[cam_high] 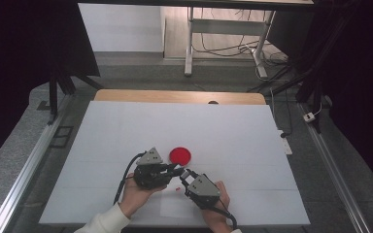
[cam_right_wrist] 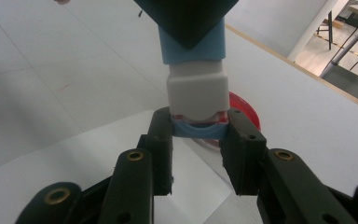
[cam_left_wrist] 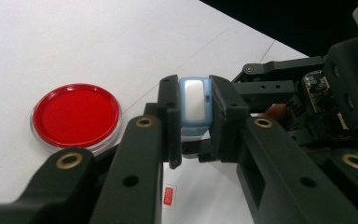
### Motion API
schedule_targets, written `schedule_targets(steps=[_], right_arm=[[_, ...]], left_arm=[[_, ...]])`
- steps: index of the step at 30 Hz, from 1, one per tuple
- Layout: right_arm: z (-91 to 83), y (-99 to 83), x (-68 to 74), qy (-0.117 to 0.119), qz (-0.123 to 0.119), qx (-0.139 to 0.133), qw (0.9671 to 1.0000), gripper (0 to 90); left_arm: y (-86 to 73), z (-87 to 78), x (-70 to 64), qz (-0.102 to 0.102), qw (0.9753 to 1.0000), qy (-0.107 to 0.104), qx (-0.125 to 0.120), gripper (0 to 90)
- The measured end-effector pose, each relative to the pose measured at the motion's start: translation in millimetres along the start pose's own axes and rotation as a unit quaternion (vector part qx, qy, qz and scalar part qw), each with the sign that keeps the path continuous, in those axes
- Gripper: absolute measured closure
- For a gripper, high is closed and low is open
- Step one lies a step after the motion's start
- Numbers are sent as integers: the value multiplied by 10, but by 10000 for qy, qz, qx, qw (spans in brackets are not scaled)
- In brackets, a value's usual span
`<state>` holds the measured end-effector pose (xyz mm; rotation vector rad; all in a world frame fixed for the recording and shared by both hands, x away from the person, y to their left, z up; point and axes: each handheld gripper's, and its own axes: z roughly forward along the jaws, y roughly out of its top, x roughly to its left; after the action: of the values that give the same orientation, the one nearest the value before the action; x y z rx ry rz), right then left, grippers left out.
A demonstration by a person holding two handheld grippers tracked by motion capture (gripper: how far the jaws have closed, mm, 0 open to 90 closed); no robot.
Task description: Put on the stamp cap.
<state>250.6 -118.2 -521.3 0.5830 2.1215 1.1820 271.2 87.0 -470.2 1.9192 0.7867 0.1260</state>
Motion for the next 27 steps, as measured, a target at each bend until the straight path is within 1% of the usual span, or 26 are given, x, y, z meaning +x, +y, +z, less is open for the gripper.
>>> schedule_targets(steps=[5, 7, 9, 10, 15, 16, 18, 21, 24, 27], right_arm=[[2, 2, 17, -120, -157, 32, 9998, 649], [5, 3, 24, -137, -178, 50, 9997, 649], [9, 2, 37, -167, -255, 76, 9995, 650], [7, 2, 42, -191, -306, 116, 9993, 650], [-1, 13, 46, -213, -396, 109, 9989, 651], [-1, 12, 52, -196, -400, 61, 9990, 651], [-11, 14, 54, -182, -391, 49, 9991, 652], [-14, 12, 38, -99, -346, -31, 9993, 652], [-22, 19, 29, -51, -308, -16, 9995, 652], [-9, 14, 18, -14, -200, 9, 9998, 647]], left_arm=[[3, 8, -23, 53, 10000, 72, 31, 755], [1, 17, -38, 72, 9999, 110, 50, 756], [-2, 30, -47, 105, 9998, 139, 83, 756], [-2, 32, -45, 102, 9998, 133, 85, 756], [-10, 45, -15, -1, 9999, 25, 98, 757], [-12, 48, -10, -23, 9999, -2, 101, 757], [-17, 48, -1, -70, 9999, -36, 85, 757], [-19, 40, 18, -149, 9998, -106, 60, 757], [-32, 55, 29, -196, 9997, -138, 41, 758], [-53, 93, 27, -234, 9996, -126, 66, 758]])
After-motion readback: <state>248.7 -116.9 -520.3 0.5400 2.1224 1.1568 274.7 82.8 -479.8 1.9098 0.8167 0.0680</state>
